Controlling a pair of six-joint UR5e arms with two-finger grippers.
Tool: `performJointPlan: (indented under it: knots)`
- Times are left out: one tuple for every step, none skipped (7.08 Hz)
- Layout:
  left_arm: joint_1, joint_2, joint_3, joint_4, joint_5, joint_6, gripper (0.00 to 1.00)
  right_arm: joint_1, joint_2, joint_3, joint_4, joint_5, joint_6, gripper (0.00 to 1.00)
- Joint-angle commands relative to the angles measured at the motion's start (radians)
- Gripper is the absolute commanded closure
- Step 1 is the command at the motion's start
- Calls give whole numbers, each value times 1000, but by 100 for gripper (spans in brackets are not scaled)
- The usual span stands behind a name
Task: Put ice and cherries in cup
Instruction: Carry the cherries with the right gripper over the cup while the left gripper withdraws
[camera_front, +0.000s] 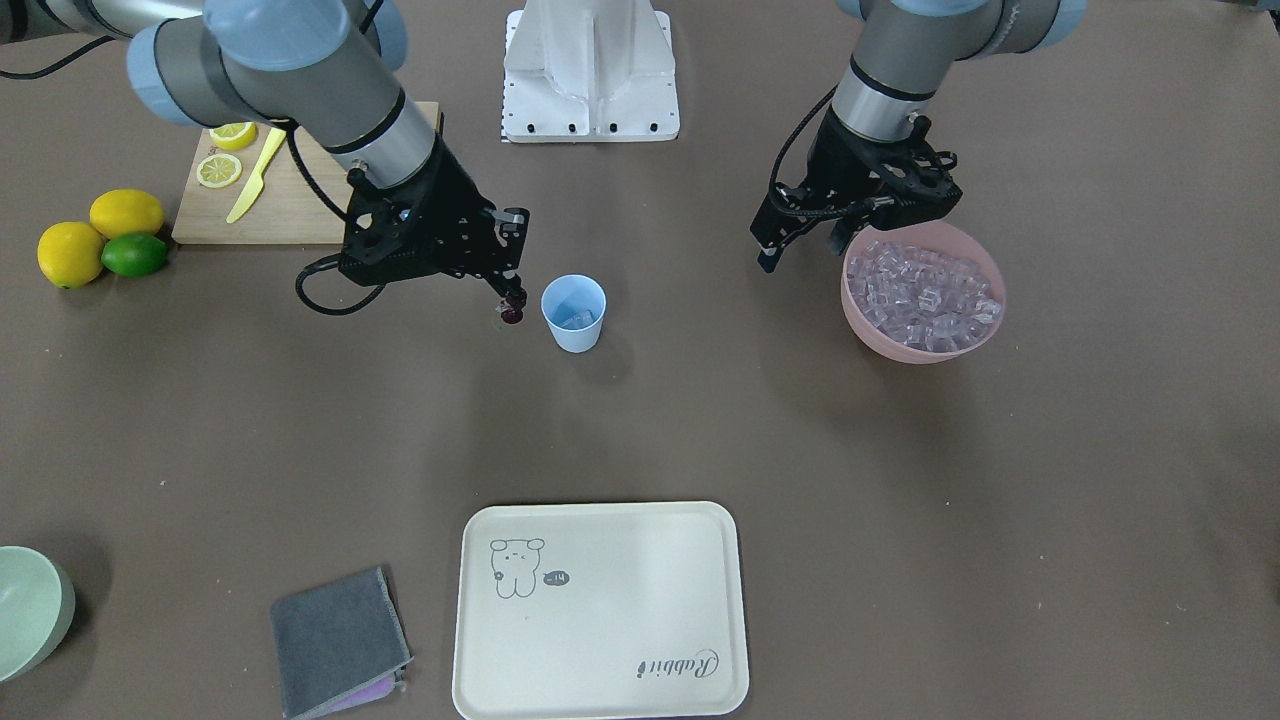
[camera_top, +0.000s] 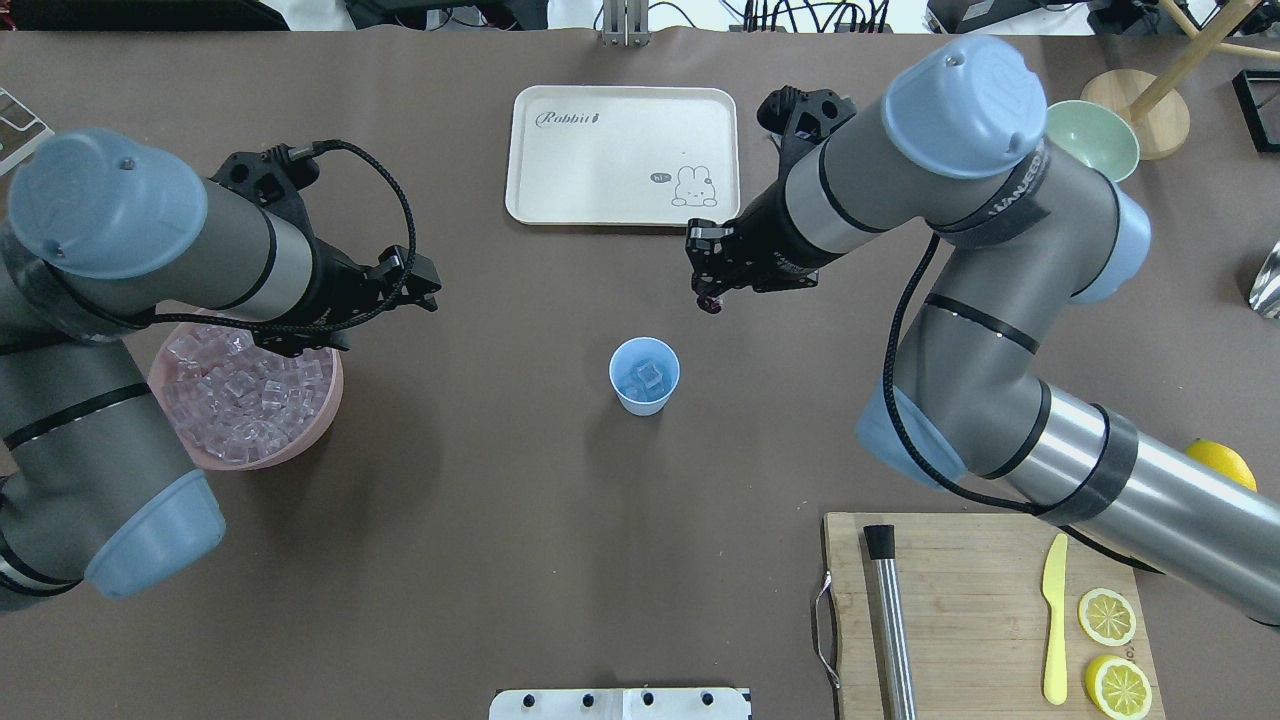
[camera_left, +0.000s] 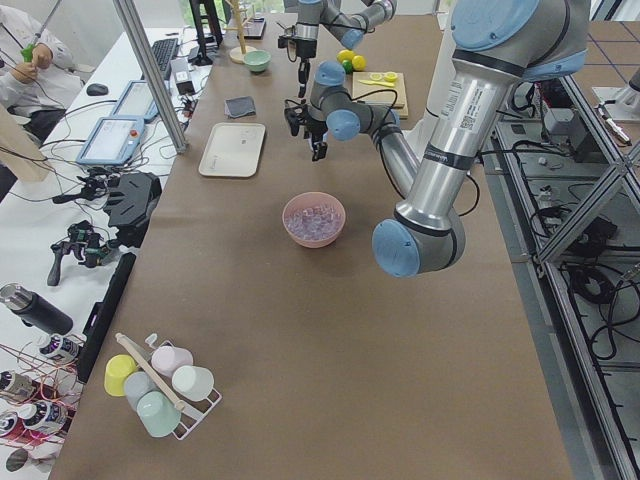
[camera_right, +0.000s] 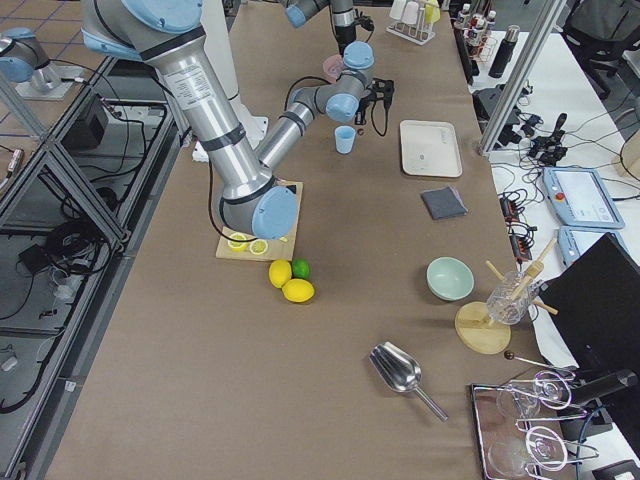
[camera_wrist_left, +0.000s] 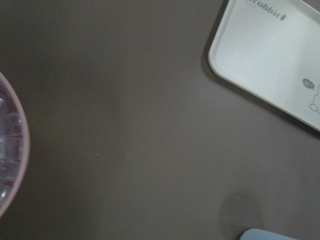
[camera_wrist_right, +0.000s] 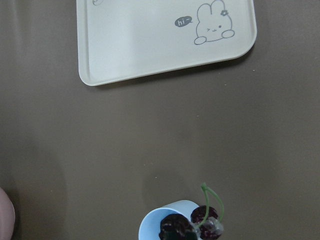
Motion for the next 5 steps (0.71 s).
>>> performJointPlan:
  knots:
    - [-14, 10, -3, 0, -26, 11, 2, -77, 12, 15, 0, -92, 15, 100]
    - [-29, 10, -4, 1, -57, 7, 2, -89, 4, 27, -1, -97, 15, 100]
    - [-34, 10, -4, 1, -63, -10, 2, -94, 1, 33, -1, -100, 15, 100]
    - [-37, 10, -1, 1, -63, -25, 2, -108, 7, 35, -1, -127, 13, 100]
    - [-35, 7, -3, 0, -65, -63, 2, -134, 7, 38, 0, -156, 13, 100]
